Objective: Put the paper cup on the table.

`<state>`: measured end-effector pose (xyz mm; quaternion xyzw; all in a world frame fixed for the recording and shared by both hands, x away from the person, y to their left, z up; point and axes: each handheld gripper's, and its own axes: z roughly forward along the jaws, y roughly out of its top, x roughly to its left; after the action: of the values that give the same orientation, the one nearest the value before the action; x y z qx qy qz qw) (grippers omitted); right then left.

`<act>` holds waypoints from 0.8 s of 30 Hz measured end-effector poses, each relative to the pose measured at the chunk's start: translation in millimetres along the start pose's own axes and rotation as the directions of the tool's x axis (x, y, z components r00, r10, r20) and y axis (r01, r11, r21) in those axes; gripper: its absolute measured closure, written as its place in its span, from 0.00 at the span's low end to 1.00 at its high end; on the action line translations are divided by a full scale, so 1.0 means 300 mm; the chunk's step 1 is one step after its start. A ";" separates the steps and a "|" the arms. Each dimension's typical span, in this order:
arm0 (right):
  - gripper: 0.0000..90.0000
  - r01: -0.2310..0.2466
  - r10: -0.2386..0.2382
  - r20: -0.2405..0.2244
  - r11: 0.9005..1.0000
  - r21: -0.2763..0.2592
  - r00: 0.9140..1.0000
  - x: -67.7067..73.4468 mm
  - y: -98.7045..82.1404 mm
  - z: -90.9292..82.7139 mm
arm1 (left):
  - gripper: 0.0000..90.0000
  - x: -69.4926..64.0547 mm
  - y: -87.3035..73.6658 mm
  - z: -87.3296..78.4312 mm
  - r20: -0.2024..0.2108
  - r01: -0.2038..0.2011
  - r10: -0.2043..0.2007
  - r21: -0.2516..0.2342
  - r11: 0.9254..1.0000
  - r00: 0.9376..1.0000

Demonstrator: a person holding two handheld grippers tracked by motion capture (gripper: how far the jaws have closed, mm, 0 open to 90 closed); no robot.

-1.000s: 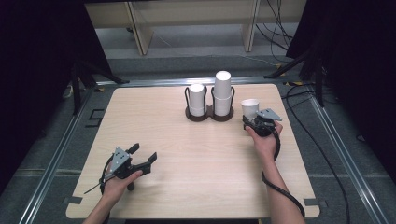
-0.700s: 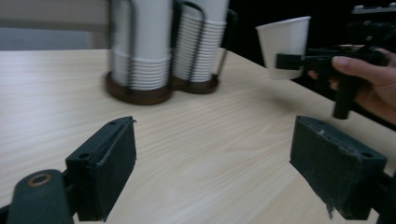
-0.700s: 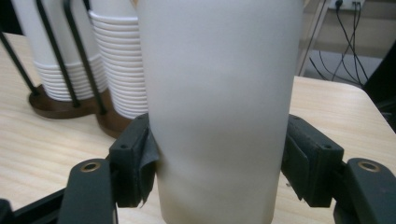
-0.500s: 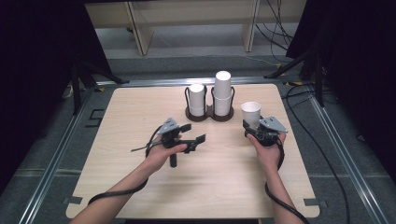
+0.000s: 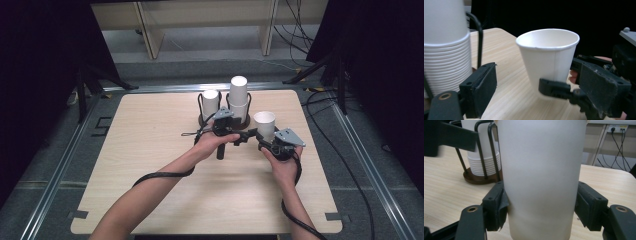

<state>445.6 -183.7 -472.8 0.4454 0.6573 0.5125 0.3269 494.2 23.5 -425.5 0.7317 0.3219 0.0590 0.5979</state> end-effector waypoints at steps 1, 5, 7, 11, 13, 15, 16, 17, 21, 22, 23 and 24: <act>0.37 0.014 -0.013 0.012 1.000 -0.004 1.000 0.002 0.000 -0.001 | 0.16 -0.001 0.001 0.009 0.004 0.007 -0.007 0.008 1.000 1.000; 0.37 -0.004 0.004 0.017 1.000 0.003 1.000 0.023 0.001 -0.005 | 0.16 0.001 0.005 0.033 0.015 0.026 -0.026 0.011 1.000 1.000; 0.37 0.005 -0.005 -0.001 1.000 0.008 1.000 0.026 0.000 0.000 | 0.16 0.002 0.006 0.041 0.017 0.021 -0.021 0.011 1.000 1.000; 0.37 0.006 -0.006 0.001 1.000 0.013 1.000 0.035 0.001 0.001 | 0.16 0.015 0.008 0.053 0.023 0.020 -0.020 0.008 1.000 1.000; 0.37 0.028 -0.028 0.001 1.000 0.006 1.000 0.033 0.004 0.004 | 0.16 0.016 0.008 0.052 0.029 0.057 -0.058 0.014 0.998 0.998; 0.37 0.029 -0.029 -0.016 1.000 0.009 0.999 0.037 0.005 0.007 | 0.16 0.016 0.010 0.055 0.035 0.061 -0.061 0.020 0.998 0.998; 0.37 0.039 -0.039 -0.006 0.999 0.001 0.999 0.039 0.006 0.009 | 0.16 0.016 0.011 0.056 0.038 0.062 -0.062 0.021 0.998 0.997; 0.37 0.031 -0.031 -0.004 1.000 -0.001 1.000 0.043 0.007 0.009 | 0.16 0.015 0.012 0.059 0.040 0.068 -0.069 0.021 0.997 0.997; 0.37 0.053 -0.053 -0.019 0.998 -0.013 0.998 0.045 0.015 0.013 | 0.16 0.019 0.017 0.061 0.047 0.081 -0.081 0.015 0.997 0.996; 0.37 0.029 -0.029 -0.036 0.999 -0.017 0.999 0.052 0.014 0.018 | 0.16 0.018 0.017 0.063 0.048 0.087 -0.088 0.012 0.996 0.995; 0.37 0.027 -0.027 -0.037 1.000 -0.007 0.999 0.056 0.015 0.016 | 0.17 0.018 0.017 0.064 0.050 0.088 -0.088 0.012 0.996 0.995; 0.37 0.027 -0.026 -0.036 1.000 0.003 0.999 0.060 0.016 0.014 | 0.17 0.017 0.016 0.065 0.052 0.087 -0.088 0.014 0.996 0.995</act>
<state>443.6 -165.3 -468.7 0.4279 0.6698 0.5150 0.3211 509.3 9.5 -428.1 0.7217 0.3383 0.0116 0.6038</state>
